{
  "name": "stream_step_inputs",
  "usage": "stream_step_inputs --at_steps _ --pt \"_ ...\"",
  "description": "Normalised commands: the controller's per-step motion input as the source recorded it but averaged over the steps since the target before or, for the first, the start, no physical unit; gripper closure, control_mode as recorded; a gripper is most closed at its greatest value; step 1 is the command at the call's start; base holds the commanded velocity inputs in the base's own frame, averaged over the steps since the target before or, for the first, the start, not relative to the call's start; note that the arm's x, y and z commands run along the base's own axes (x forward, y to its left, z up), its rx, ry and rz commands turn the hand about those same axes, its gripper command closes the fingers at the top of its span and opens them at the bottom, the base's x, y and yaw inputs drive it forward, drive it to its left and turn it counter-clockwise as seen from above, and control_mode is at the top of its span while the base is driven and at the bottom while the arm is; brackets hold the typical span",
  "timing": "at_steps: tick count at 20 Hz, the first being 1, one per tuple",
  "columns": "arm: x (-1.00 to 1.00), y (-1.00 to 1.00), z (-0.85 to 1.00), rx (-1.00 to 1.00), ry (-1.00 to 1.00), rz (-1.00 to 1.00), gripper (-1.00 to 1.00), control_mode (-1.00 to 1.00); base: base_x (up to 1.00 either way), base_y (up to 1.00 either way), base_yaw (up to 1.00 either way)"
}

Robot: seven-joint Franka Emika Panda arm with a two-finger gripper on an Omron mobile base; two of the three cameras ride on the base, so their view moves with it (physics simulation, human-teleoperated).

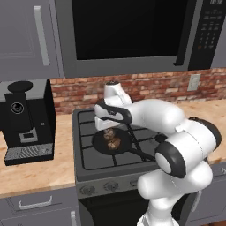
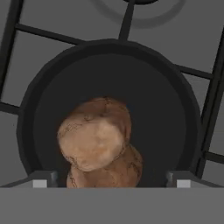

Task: Put the potato and potato in the pan. Then turn on the front left burner and set the heat to medium.

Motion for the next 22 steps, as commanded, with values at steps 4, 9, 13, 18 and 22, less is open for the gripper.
stream_step_inputs --at_steps 4,9,13,18,22 --pt "-0.16 0.0 0.29 0.03 -0.05 -0.03 -1.0 -1.0 0.0 0.0 0.0" --pt "-0.37 0.0 0.16 0.05 -0.06 -0.03 -1.0 -1.0 0.0 0.0 0.0" --pt "-0.6 0.0 0.11 0.05 -0.09 -0.03 -1.0 -1.0 0.0 0.0 0.0" --pt "-0.76 0.0 0.13 0.06 -0.15 -0.01 -1.0 -1.0 0.0 0.0 0.0" --pt "-0.68 0.0 0.18 0.04 -0.17 -0.03 -1.0 -1.0 0.0 0.0 0.0"
